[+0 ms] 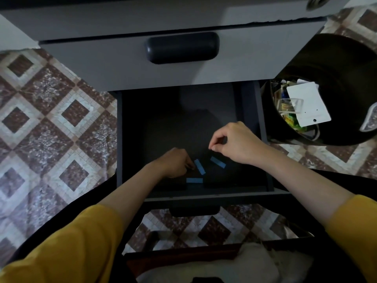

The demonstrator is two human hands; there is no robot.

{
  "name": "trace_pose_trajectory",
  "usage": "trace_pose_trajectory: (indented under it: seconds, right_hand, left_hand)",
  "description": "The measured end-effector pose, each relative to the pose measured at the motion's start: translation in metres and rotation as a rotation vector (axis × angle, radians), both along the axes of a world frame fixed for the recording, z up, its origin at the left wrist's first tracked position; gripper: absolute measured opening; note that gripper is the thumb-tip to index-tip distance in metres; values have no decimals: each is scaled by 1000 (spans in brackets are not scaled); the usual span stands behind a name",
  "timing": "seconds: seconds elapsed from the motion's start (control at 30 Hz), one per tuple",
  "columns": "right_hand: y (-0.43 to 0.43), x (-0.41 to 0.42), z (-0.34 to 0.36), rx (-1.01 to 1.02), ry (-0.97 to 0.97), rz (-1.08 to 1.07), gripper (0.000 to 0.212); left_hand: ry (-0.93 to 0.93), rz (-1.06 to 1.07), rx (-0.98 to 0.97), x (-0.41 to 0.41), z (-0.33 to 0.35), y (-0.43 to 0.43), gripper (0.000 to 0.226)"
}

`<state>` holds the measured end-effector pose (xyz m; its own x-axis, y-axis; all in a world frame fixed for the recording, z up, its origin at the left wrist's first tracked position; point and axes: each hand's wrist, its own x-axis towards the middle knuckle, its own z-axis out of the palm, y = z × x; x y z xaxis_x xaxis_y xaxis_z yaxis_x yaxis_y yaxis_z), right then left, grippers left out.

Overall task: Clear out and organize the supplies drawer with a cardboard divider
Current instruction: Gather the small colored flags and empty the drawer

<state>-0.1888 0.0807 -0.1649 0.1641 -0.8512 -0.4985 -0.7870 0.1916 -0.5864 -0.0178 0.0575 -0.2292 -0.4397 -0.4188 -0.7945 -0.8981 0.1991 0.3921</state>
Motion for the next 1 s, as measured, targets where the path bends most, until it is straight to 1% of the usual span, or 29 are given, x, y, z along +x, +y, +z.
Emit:
trace_pose_trajectory:
  seconds: [0.07, 0.1, 0.17, 0.27, 0.37, 0.5, 0.6, 0.67, 0.73, 0.83, 0.9, 1.0]
  right_hand:
    - [0, 0, -1, 10, 3, 3, 11]
    - [0, 1, -1, 16, 3, 5, 11]
    - [1, 2, -1, 22, 3, 11, 11]
    - [1, 2, -1, 22, 3, 15, 11]
    - [1, 2, -1, 26, 5, 18, 12]
    - [0, 1, -2, 17, 10, 13, 12]
    - [0, 1, -2, 17, 6, 25, 12]
    - [0, 1, -1, 21, 5, 26, 13]
    - [-1, 1, -1, 22, 8, 15, 12]
    - [-1, 0, -2, 14, 8, 0, 12]
    - [-1, -1, -2, 13, 15, -4, 12]
    - [0, -1, -2, 16, 16, -3, 12]
  left_hand:
    - [0, 60, 76, 0, 0, -1, 29]
    - [-12, 54, 145, 0, 0, 1, 26]
    - [-37, -16, 229, 1, -1, 4, 29]
    - [-85, -112, 235, 2, -3, 5, 37]
    - [-89, -97, 231, 3, -4, 4, 38]
    - [-8, 102, 51, 4, 3, -8, 31]
    - [-15, 232, -102, 4, 1, -16, 14]
    - [-92, 220, -234, 5, -4, -15, 5]
    - [-162, 161, -283, 3, -9, -8, 17]
    - [-175, 74, -263, 0, -15, 5, 37]
    - [-178, 10, -305, 0, -19, 11, 35]
    - [-189, 2, -338, 2, -20, 13, 21]
